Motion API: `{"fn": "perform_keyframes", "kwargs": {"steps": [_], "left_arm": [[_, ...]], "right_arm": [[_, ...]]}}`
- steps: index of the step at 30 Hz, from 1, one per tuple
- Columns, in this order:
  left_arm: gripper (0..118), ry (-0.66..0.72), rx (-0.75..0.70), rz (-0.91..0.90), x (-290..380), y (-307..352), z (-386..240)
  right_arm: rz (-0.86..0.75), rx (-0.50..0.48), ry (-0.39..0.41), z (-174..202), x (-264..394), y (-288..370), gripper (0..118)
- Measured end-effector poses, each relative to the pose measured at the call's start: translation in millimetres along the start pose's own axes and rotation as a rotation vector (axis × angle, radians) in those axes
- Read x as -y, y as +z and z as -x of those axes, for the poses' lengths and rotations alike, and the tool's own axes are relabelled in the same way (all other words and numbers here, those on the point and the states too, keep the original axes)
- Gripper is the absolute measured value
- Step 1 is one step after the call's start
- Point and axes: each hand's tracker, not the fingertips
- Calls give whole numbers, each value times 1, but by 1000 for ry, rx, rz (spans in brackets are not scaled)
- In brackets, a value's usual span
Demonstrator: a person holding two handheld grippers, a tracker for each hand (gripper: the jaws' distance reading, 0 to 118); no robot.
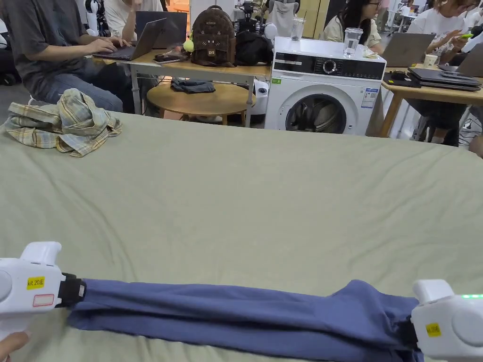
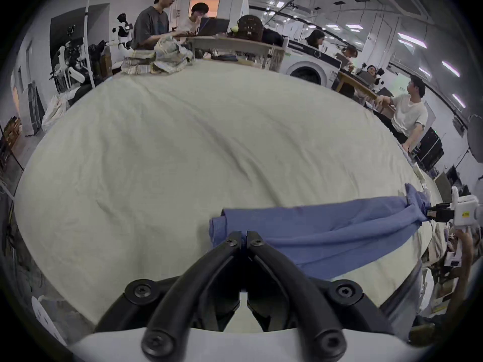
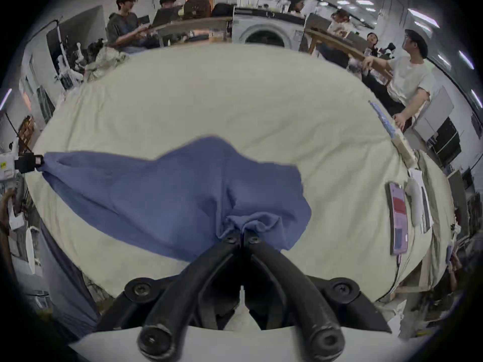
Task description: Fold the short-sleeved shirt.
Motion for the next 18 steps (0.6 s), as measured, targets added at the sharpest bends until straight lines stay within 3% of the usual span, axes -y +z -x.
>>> {"fn": "perform_keyframes", "kwargs": {"steps": [6,12,14,16,18], "left_arm": [[0,-26,-23,56,11,-17,1],[0,-62,-101,46,10,-24,-12],[11,-82,-116,22,7,-19,-20],[28,-85,-121,-20,3,-13,-28],[34,-84,-123,-83,-2,-6,-35]], "right_arm": [[61,17,0,-3,15,-29,0],[24,49,6,5,12,-31,2],[-16,65,-4,10,8,-19,18],[-73,79,-19,14,2,-5,44],[-120,92,-25,20,-6,9,52]]}}
